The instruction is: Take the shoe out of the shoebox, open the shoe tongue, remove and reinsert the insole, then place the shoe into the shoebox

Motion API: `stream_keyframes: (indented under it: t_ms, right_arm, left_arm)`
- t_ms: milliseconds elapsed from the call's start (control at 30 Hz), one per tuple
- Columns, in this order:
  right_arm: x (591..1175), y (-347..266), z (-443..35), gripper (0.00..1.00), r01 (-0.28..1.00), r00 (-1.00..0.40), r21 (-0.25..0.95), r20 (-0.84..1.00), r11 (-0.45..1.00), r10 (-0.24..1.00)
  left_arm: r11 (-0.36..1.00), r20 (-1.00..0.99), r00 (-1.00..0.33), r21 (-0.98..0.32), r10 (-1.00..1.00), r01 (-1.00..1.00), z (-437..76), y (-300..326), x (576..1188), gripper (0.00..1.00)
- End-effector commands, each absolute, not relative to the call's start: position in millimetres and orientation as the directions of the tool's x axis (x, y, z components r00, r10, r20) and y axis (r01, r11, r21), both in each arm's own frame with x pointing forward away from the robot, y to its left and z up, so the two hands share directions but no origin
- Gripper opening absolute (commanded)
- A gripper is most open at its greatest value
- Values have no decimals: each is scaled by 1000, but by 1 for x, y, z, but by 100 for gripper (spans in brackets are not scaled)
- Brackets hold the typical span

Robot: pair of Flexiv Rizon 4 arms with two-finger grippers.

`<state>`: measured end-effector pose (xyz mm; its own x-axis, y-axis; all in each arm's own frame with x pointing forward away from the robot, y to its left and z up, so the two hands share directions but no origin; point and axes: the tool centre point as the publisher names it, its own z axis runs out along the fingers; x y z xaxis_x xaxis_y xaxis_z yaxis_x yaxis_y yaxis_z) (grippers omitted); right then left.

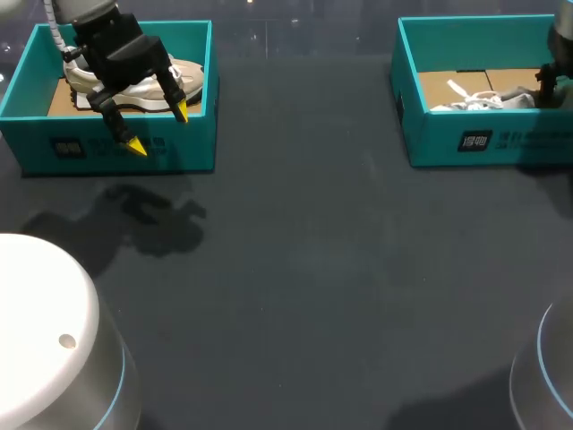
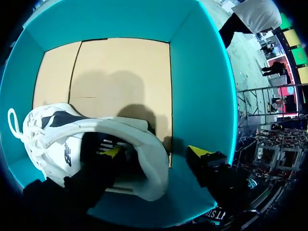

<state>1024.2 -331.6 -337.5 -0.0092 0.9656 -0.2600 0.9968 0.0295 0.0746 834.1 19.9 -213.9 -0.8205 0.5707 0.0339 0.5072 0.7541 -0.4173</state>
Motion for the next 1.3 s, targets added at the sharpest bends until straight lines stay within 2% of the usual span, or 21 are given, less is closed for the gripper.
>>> stream_keyframes:
  t_ms: [33, 67, 600, 1300]
  right_arm:
    - [1015, -325, -320, 98, 995, -5, 93, -252, 29, 968]
    - [1014, -323, -315, 100, 995, -3, 93, -247, 27, 969]
    - [989, -266, -237, 100, 993, 11, 117, -187, 11, 982]
    - [939, -204, -188, 100, 989, 72, 142, -182, -46, 981]
  left_arm:
    - [754, 34, -820, -416, 571, 508, -214, 20, 834, 100]
    - [754, 34, -820, -416, 571, 508, -214, 20, 834, 100]
    - [754, 34, -820, -416, 571, 508, -214, 20, 834, 100]
    - [754, 34, -820, -416, 571, 508, -214, 20, 834, 100]
